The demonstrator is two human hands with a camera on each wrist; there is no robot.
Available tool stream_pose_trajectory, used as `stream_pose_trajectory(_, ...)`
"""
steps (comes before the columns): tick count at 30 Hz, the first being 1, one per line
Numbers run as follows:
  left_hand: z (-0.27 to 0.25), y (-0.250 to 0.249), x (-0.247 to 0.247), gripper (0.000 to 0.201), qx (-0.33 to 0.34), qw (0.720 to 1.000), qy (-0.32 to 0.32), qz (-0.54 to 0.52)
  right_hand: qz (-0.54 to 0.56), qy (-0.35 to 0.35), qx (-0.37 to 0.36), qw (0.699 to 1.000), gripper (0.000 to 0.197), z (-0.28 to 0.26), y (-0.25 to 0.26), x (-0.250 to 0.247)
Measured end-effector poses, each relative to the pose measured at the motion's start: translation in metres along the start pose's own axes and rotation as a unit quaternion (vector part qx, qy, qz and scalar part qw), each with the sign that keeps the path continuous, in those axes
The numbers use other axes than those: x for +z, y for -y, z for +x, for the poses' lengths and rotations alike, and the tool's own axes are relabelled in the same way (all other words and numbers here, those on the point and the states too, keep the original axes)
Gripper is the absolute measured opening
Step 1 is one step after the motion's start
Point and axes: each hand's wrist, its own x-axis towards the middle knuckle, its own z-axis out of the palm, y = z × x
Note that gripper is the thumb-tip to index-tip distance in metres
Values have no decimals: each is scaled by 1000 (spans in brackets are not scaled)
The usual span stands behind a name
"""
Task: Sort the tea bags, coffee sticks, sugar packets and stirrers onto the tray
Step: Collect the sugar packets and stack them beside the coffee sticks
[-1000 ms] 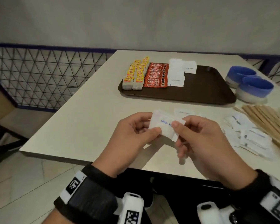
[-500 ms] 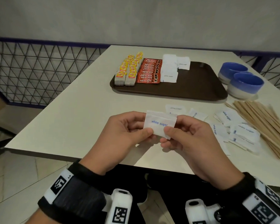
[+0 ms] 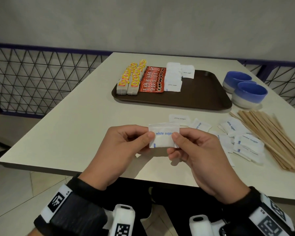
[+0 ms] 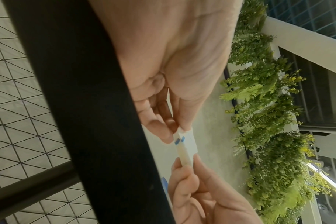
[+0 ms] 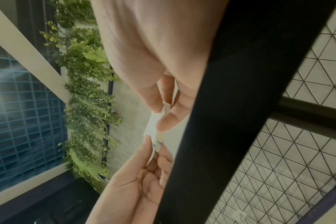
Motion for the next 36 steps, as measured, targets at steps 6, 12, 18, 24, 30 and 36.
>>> stream_pose_trajectory(6, 0, -1, 1, 10, -3, 1000, -1, -15, 3, -11, 1, 1000, 16, -1, 1, 1)
stream_pose_trajectory(12, 0, -2, -1, 10, -4, 1000, 7, 1, 1, -19, -3, 1000, 16, -1, 1, 1)
stream_pose_trajectory(18, -1, -3, -2, 9, -6, 1000, 3, 10, -3, -34, -3, 999, 12, -2, 1, 3)
stream_pose_trajectory(24, -2, -3, -1, 10, 0, 1000, 3, 15, -11, -46, -2, 999, 15, -4, 1, 4)
stream_pose_trajectory(30, -5, -5, -2, 11, 10, 999, 2, 53, -178, 105, 92, 974, 11, 13, 50, -4)
stream_pose_trajectory(36, -7, -9, 2, 18, 6, 999, 9, 43, -501, 268, 41, 822, 4, 43, 98, -7)
